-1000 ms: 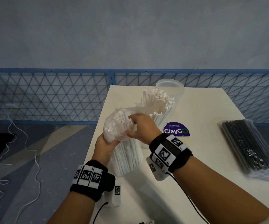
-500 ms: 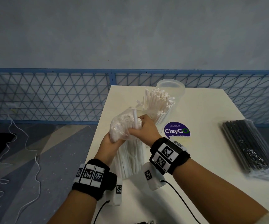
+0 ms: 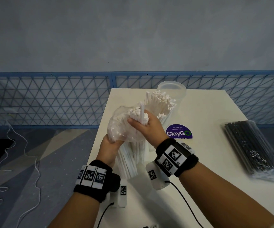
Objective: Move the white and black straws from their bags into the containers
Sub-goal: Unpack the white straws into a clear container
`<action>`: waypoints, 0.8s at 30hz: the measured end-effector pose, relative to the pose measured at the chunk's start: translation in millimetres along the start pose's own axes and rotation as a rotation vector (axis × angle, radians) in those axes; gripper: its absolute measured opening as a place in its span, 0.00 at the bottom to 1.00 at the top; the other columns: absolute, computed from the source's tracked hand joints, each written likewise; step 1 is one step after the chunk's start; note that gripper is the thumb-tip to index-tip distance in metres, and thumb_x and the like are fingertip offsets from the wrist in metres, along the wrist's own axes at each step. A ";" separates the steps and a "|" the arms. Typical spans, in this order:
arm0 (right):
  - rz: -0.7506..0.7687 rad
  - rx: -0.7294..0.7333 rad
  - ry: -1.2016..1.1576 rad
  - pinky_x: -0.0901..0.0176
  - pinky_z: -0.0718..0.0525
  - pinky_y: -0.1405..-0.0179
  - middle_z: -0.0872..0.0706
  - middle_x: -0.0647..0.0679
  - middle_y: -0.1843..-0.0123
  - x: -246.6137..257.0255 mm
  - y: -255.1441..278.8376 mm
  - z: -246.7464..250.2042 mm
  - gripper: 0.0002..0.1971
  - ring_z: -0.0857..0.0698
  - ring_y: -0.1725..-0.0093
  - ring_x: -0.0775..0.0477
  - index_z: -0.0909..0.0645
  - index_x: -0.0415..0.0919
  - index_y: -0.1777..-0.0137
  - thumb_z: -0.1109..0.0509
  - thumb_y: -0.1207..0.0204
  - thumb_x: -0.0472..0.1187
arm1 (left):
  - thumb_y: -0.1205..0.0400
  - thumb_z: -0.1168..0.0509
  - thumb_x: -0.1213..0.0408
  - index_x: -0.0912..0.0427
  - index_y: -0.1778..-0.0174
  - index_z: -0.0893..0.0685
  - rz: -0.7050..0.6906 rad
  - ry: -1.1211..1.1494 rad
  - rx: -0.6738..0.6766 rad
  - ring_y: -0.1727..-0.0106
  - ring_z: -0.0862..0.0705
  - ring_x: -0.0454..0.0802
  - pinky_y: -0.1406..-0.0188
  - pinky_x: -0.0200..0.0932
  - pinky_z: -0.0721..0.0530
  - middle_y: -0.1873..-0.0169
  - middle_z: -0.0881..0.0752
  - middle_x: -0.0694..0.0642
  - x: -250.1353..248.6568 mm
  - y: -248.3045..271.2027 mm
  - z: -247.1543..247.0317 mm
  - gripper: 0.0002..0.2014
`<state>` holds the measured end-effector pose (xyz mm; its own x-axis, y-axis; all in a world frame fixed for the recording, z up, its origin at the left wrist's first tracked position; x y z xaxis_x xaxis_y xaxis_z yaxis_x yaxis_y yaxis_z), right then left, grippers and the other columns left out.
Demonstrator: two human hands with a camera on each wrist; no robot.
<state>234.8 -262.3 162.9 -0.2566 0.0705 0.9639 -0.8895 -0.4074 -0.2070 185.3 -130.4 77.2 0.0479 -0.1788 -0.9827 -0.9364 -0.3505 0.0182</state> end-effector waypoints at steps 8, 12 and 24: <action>0.105 -0.021 -0.160 0.59 0.15 0.49 0.14 0.49 0.61 18.5 -8.4 10.1 0.05 0.14 0.56 0.53 0.20 0.39 0.52 0.28 0.26 0.35 | 0.42 0.23 0.49 0.48 0.46 0.16 0.006 -0.021 -0.003 0.40 0.14 0.48 0.37 0.50 0.19 0.45 0.11 0.52 -1.0 1.7 -0.5 0.27; 0.163 -0.163 -0.140 0.74 0.19 0.58 0.14 0.53 0.63 25.2 -11.7 20.8 0.10 0.15 0.62 0.66 0.18 0.27 0.52 0.29 0.25 0.37 | 0.44 0.24 0.46 0.47 0.45 0.17 0.037 -0.040 -0.019 0.37 0.17 0.50 0.33 0.51 0.23 0.44 0.12 0.51 4.3 -0.2 1.4 0.30; -0.012 0.086 -0.036 0.52 0.14 0.44 0.09 0.43 0.51 9.8 -1.4 19.6 0.12 0.11 0.49 0.49 0.13 0.39 0.50 0.22 0.33 0.38 | 0.35 0.27 0.56 0.53 0.43 0.17 0.067 -0.083 -0.110 0.40 0.15 0.55 0.35 0.58 0.20 0.44 0.12 0.58 9.2 1.5 9.6 0.23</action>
<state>240.9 -278.8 175.8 -0.2314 0.0437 0.9719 -0.8560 -0.4839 -0.1821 181.0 -123.7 66.5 -0.0462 -0.1300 -0.9904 -0.8926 -0.4398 0.0993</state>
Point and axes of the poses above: each hand's wrist, its own y-axis away from the middle knuckle, its own z-axis out of the back of the hand, x = y × z, the point moved 5 cm from there along -y, towards the middle knuckle
